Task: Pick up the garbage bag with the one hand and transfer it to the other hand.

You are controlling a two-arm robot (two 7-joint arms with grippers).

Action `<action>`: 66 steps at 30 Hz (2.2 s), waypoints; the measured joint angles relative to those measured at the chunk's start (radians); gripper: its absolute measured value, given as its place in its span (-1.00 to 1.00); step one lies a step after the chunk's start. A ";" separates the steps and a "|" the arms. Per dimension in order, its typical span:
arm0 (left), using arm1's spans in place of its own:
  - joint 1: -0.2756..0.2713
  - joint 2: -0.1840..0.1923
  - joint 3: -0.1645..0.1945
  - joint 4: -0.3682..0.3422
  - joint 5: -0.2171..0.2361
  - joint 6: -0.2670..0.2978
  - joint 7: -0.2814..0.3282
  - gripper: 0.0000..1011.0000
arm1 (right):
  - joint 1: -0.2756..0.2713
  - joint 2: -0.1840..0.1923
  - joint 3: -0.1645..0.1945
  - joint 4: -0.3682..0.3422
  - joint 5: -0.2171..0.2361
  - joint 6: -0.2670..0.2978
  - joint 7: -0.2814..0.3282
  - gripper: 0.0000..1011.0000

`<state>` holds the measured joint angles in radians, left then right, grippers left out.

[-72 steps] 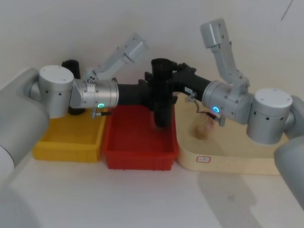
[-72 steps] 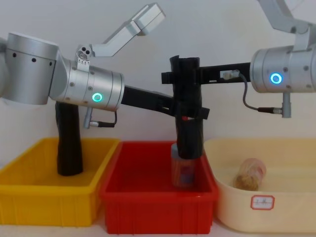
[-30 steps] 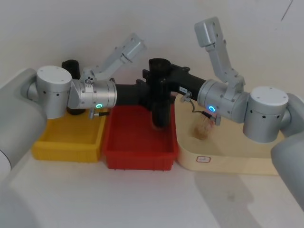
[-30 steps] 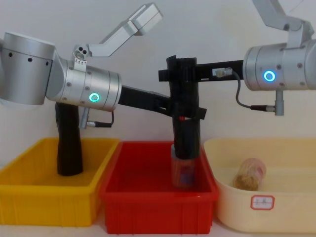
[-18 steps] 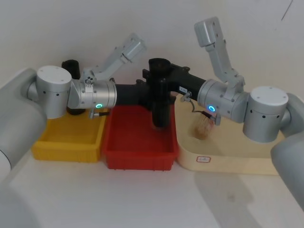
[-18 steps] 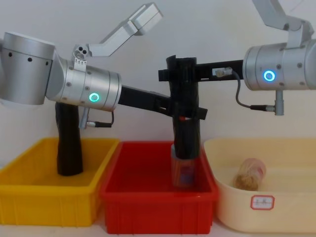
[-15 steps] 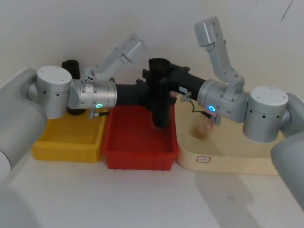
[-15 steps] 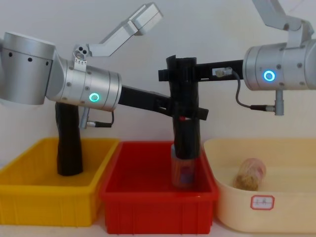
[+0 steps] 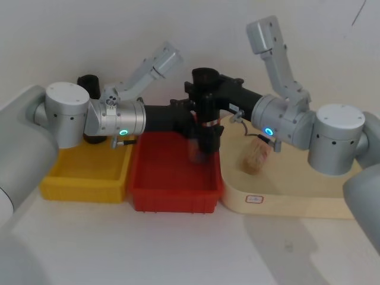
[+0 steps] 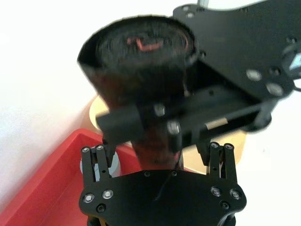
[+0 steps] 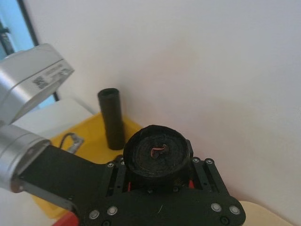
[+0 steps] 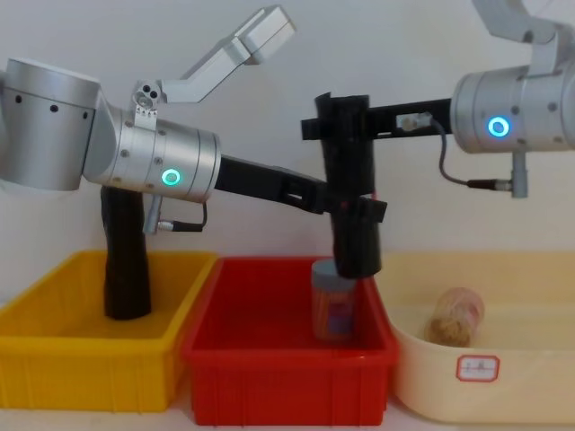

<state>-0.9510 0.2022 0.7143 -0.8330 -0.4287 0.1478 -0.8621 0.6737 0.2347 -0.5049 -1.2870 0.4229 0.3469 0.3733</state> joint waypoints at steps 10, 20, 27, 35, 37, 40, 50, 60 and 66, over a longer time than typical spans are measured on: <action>0.000 0.000 0.000 0.000 0.000 0.000 0.000 0.98 | -0.004 0.028 0.030 -0.053 -0.042 0.051 -0.089 0.09; 0.000 0.000 0.000 0.000 0.000 0.000 0.000 0.98 | -0.029 0.057 0.083 -0.116 -0.069 0.112 -0.188 0.09; 0.000 0.000 0.000 0.000 0.000 0.000 0.000 0.98 | -0.051 0.074 0.122 -0.142 -0.075 0.153 -0.236 0.09; 0.000 0.000 0.000 0.000 0.000 0.000 0.000 0.98 | -0.064 0.094 0.148 -0.134 -0.069 0.157 -0.221 0.09; 0.000 0.000 0.000 0.000 0.000 0.000 0.000 0.98 | -0.066 0.097 0.152 -0.131 -0.067 0.155 -0.216 0.09; 0.000 0.000 0.000 0.000 0.000 0.000 0.000 0.98 | -0.068 0.102 0.157 -0.126 -0.064 0.151 -0.207 0.11; 0.000 0.000 0.000 0.000 0.000 0.000 0.000 0.98 | -0.073 0.111 0.169 -0.117 -0.057 0.142 -0.189 0.65; 0.000 0.000 0.000 0.000 0.000 0.000 0.000 0.98 | -0.076 0.115 0.174 -0.113 -0.054 0.138 -0.181 0.98; 0.000 0.000 0.000 0.000 0.000 0.000 0.000 0.98 | -0.076 0.117 0.176 -0.111 -0.053 0.136 -0.178 0.98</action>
<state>-0.9510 0.2020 0.7142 -0.8329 -0.4288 0.1478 -0.8621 0.5973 0.3516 -0.3292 -1.3981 0.3697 0.4833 0.1954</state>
